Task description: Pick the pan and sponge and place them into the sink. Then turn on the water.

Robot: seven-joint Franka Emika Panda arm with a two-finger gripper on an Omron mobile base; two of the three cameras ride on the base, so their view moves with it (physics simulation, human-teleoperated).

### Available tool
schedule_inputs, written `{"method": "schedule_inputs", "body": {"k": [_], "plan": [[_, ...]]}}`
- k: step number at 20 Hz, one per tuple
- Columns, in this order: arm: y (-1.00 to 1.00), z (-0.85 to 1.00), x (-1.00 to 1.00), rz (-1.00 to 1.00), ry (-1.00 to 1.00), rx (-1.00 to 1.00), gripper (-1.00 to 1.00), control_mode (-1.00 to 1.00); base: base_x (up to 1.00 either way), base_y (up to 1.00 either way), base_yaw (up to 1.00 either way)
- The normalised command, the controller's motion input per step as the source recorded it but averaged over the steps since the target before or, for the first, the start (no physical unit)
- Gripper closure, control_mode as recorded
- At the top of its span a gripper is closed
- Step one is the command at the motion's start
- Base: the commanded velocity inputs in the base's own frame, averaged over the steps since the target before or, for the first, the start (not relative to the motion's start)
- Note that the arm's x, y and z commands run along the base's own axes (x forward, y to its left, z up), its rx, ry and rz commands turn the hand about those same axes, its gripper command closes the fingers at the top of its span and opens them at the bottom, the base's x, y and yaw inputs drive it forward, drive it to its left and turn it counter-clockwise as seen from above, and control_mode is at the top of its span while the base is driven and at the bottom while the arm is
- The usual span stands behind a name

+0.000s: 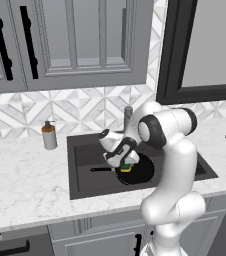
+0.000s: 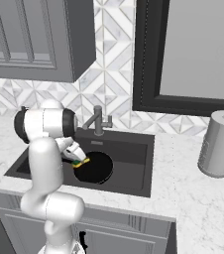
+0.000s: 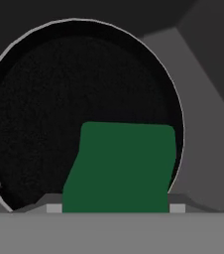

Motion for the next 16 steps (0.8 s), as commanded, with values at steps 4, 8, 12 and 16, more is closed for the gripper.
{"method": "schedule_inputs", "body": {"k": [4, 8, 12, 16], "plan": [[0.00, -0.31, 0.34, 0.00, 0.00, 0.00, 1.00, -1.00, 0.00, 0.00, 0.00], [0.00, -0.38, 0.25, 0.00, 0.00, -0.01, 1.00, -1.00, 0.00, 0.00, 0.00], [0.00, -0.36, 0.24, 0.00, 0.00, -0.01, 1.00, -1.00, 0.00, 0.00, 0.00], [0.00, -0.32, 0.25, 0.00, 0.00, 0.00, 1.00, -1.00, 0.00, 0.00, 0.00]]}}
